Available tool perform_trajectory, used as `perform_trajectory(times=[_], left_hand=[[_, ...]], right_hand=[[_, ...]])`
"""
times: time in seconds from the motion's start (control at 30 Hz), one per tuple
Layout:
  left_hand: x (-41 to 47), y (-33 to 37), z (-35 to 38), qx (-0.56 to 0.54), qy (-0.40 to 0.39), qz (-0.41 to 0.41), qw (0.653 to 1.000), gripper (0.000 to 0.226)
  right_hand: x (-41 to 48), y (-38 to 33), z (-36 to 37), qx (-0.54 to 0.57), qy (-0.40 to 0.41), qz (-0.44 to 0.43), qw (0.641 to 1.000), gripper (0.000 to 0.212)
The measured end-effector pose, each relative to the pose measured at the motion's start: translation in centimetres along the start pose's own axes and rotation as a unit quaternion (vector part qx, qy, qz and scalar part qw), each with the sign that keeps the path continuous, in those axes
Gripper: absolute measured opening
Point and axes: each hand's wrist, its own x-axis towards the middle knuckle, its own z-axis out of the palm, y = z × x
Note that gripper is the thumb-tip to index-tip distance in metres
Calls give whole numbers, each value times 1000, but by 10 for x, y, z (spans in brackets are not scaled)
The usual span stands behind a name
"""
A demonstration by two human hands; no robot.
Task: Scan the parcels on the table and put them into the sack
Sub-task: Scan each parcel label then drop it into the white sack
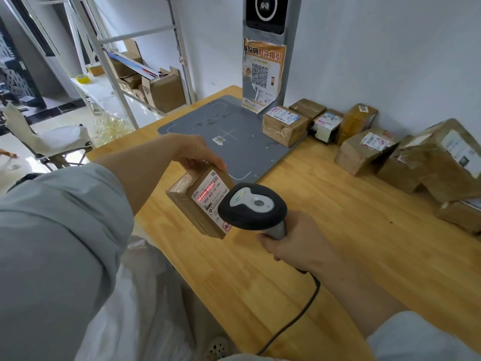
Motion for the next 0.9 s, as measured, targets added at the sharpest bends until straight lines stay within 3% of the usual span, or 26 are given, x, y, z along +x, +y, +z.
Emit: perform_trajectory(times=[0.57,0.73,0.9], left_hand=[[-2,-10,-2,-34,10,-3,999,52],[-18,-37,-15,-104,40,-15,994,59],[-64,-114,-30,-236,139,-61,960,66]], right_hand=[[5,-1,6,9,-27,4,1000,29],[14,-6,17,135,-35,81,987,22],[32,-25,47,234,-79,94,964,15]])
